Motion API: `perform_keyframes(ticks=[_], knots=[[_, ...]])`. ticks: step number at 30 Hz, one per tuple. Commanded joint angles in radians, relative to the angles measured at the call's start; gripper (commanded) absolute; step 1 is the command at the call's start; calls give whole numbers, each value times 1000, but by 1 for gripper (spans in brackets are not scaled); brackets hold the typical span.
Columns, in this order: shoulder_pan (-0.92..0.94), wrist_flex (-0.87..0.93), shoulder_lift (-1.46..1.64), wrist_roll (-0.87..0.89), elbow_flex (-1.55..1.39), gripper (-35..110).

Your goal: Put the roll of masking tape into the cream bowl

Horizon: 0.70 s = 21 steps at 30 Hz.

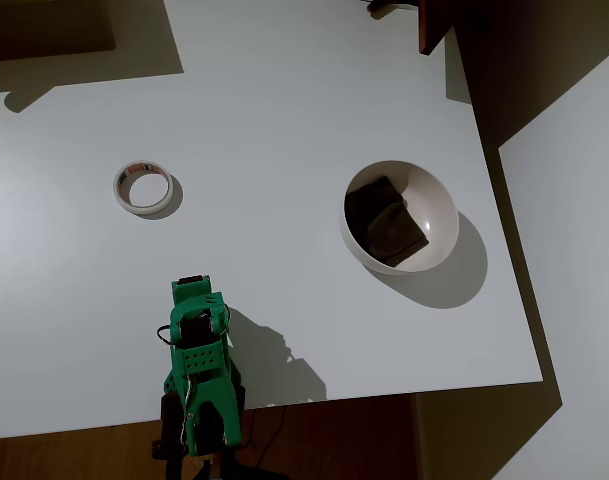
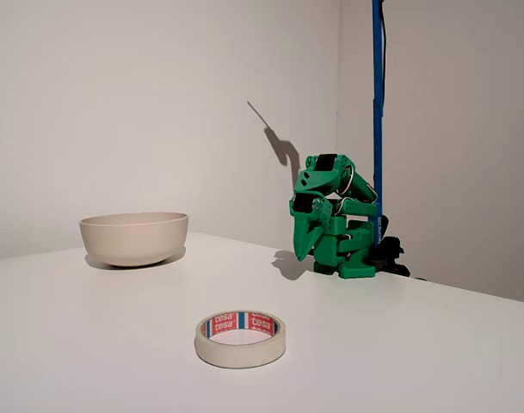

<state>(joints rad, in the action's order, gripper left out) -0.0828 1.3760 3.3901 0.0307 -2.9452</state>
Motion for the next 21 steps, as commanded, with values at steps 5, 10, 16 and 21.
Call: perform_keyframes(ticks=[5, 10, 16, 21], knots=[[48, 9, 0, 48, 31, -8], [48, 9, 0, 48, 31, -8], [48, 9, 0, 35, 34, -8], [58, 12, -26, 35, 133, -8]])
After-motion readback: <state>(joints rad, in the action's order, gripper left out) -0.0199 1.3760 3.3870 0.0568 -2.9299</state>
